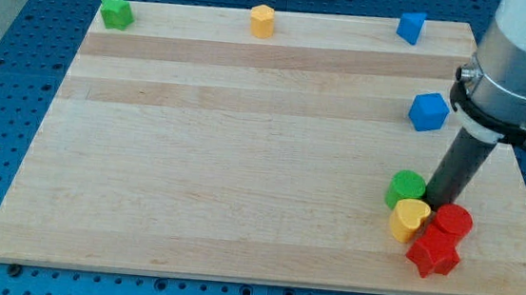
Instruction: Move the green circle to the top left of the yellow heart
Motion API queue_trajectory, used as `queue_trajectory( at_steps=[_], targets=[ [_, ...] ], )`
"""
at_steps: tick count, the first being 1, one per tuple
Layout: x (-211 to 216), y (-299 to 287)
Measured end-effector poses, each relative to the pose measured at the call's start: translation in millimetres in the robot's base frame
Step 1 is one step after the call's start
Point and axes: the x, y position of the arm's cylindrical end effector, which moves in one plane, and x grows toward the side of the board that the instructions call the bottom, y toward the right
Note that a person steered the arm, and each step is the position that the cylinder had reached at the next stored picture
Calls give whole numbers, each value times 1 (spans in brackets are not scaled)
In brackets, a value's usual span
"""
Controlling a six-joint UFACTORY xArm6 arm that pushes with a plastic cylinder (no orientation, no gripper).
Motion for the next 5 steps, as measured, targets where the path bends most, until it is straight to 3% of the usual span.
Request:
queue_trajectory(
  at_steps=[3, 5],
  targets=[
    [-6, -24],
    [-14, 26]
  ],
)
